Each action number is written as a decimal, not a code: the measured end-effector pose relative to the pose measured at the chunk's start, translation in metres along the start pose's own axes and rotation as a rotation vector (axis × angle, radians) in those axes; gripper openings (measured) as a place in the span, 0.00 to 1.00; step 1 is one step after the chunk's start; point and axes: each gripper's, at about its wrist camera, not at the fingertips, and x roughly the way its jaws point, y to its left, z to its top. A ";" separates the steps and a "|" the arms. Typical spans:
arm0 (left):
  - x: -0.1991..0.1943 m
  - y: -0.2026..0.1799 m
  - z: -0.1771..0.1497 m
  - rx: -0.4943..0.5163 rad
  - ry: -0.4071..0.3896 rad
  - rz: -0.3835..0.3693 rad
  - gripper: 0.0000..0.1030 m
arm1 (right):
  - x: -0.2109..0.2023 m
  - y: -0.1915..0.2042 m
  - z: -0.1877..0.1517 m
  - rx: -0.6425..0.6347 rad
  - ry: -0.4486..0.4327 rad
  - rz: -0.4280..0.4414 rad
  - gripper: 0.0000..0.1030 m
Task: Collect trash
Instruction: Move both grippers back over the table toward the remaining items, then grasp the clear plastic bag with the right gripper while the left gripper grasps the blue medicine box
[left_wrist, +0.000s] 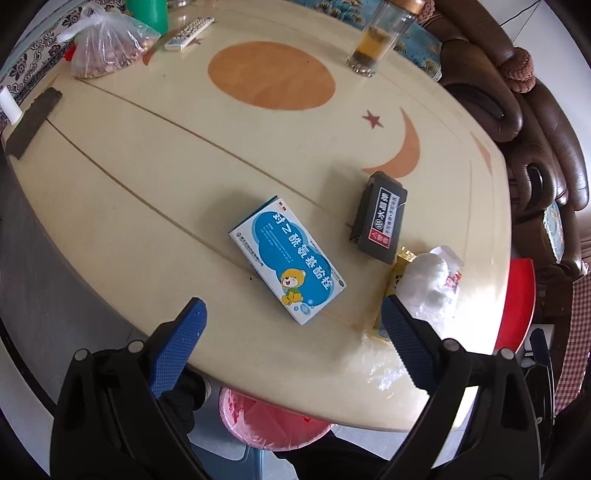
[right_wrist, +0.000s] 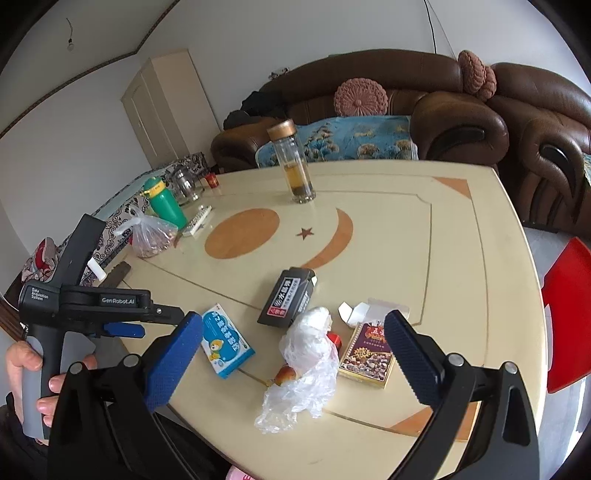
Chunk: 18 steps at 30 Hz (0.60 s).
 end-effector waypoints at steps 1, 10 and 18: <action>0.005 -0.001 0.002 0.002 -0.001 0.011 0.90 | 0.003 -0.002 -0.002 0.003 0.005 0.004 0.93; 0.052 0.003 0.013 -0.078 0.077 0.043 0.90 | 0.038 -0.014 -0.019 0.020 0.084 0.025 0.93; 0.072 0.001 0.022 -0.105 0.075 0.088 0.90 | 0.064 -0.023 -0.028 0.038 0.128 0.030 0.93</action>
